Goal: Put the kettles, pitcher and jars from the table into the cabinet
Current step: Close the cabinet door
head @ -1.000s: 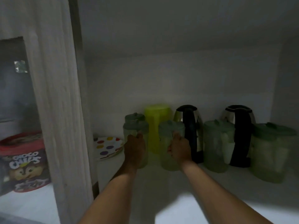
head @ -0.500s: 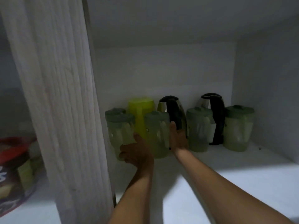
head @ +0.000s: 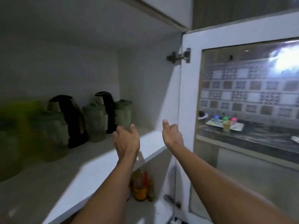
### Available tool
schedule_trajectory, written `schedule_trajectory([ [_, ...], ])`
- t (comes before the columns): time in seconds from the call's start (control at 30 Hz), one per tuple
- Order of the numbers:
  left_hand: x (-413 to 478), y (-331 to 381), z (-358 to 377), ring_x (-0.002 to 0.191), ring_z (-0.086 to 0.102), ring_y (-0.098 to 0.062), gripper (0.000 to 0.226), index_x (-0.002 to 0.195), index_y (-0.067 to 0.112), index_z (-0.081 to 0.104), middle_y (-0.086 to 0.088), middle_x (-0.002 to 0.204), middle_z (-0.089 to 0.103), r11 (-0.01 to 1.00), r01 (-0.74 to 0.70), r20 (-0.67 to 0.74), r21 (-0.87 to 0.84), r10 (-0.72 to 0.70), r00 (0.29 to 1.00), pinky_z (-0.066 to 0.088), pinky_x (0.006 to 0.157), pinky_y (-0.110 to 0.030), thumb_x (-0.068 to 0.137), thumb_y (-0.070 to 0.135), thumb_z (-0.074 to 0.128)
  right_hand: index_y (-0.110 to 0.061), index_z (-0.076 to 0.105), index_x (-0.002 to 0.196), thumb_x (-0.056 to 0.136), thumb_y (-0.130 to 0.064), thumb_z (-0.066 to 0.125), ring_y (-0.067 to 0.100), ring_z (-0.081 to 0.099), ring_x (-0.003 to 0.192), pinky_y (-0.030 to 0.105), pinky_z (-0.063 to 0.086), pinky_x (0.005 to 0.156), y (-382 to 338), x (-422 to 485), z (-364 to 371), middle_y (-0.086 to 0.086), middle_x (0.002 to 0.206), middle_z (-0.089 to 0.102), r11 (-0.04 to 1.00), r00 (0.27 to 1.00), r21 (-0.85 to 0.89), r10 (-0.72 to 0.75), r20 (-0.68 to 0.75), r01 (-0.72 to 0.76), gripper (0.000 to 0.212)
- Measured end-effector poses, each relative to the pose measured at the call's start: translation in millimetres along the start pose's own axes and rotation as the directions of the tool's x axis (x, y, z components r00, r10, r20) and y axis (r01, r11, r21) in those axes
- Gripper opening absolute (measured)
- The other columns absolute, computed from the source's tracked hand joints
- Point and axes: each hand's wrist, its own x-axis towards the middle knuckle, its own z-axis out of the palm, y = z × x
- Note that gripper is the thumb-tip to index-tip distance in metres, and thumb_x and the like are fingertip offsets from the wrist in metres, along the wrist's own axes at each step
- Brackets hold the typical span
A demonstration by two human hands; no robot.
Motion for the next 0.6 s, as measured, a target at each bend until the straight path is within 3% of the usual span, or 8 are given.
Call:
schedule_trajectory([
  [0.2,-130,98,115,0.121,0.053,-0.037,0.045,0.129,0.006,0.050,-0.019,0.135,0.052,0.993,-0.064,0.283,-0.104,0.091,0.955,0.044,0.100,-0.045,0.099,0.039,0.044,-0.003,0.035,0.146,0.101,-0.053,0.031,0.041,0.046,0.133,0.042,0.036,0.105,62,7,-203,0.027,0.145,0.047,0.995,0.939,-0.028,0.084,-0.332,-0.099,0.068],
  [0.4,-307,192,214,0.118,0.054,-0.040,0.044,0.123,-0.001,0.053,-0.023,0.126,0.058,0.962,-0.059,0.540,-0.267,0.200,0.818,0.043,0.095,-0.042,0.096,0.033,0.050,-0.003,0.043,0.138,0.100,-0.053,0.030,0.040,0.051,0.126,0.043,0.040,0.099,134,-24,-395,0.023,0.139,0.054,0.971,0.821,-0.094,0.133,-0.555,-0.221,0.064],
  [0.5,-376,225,247,0.119,0.052,-0.039,0.042,0.125,0.003,0.050,-0.021,0.131,0.053,0.946,-0.055,0.608,-0.318,0.248,0.754,0.042,0.094,-0.041,0.095,0.031,0.052,-0.002,0.042,0.140,0.100,-0.054,0.030,0.038,0.052,0.126,0.042,0.041,0.097,155,-28,-468,0.022,0.140,0.054,0.966,0.768,-0.076,0.148,-0.623,-0.249,0.066],
  [0.6,-412,246,281,0.120,0.050,-0.042,0.051,0.132,0.005,0.041,-0.023,0.134,0.047,0.943,-0.077,0.615,-0.324,0.272,0.740,0.044,0.094,-0.043,0.092,0.032,0.058,-0.004,0.043,0.139,0.100,-0.054,0.034,0.037,0.054,0.125,0.040,0.041,0.093,166,-18,-514,0.020,0.139,0.056,0.969,0.745,-0.041,0.159,-0.648,-0.243,0.064],
])
